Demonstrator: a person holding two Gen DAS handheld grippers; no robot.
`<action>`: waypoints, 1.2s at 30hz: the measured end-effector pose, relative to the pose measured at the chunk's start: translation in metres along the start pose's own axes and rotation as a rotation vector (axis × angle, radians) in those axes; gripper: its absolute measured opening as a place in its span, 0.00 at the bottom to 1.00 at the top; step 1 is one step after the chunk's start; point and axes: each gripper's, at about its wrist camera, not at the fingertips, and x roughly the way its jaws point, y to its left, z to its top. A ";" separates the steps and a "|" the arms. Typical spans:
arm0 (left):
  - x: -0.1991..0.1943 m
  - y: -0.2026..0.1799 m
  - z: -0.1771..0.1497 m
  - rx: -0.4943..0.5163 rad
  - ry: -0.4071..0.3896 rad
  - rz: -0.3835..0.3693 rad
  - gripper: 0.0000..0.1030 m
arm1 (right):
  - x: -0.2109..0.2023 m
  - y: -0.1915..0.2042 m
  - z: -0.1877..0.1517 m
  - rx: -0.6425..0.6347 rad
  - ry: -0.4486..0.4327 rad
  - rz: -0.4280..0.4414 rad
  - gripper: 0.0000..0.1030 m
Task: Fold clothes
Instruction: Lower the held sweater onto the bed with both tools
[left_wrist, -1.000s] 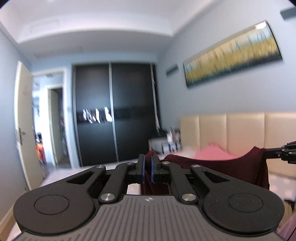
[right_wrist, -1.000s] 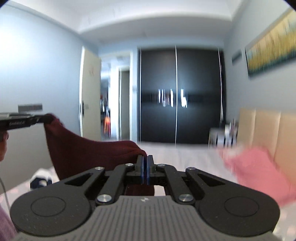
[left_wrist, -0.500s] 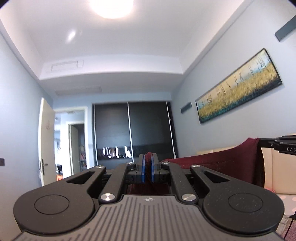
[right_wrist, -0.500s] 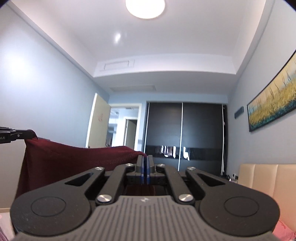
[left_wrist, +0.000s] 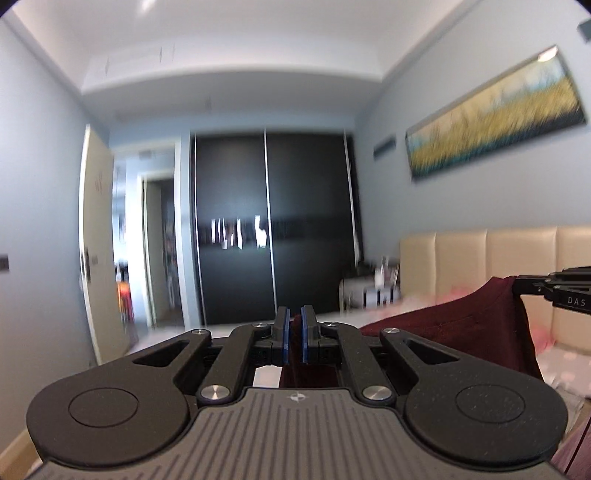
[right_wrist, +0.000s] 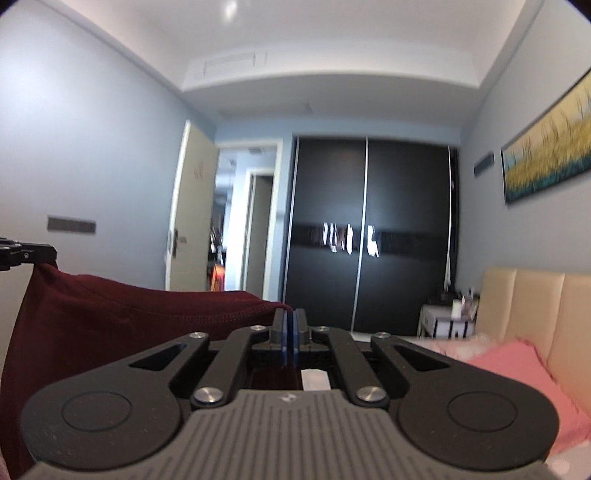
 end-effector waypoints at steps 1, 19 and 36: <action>0.019 0.001 -0.009 -0.003 0.038 -0.004 0.04 | 0.017 -0.001 -0.010 0.006 0.037 -0.008 0.04; 0.338 0.044 -0.173 0.008 0.531 -0.066 0.00 | 0.361 -0.044 -0.195 -0.007 0.608 -0.101 0.04; 0.407 0.019 -0.312 -0.041 0.859 -0.316 0.24 | 0.419 -0.087 -0.304 0.029 0.891 -0.134 0.04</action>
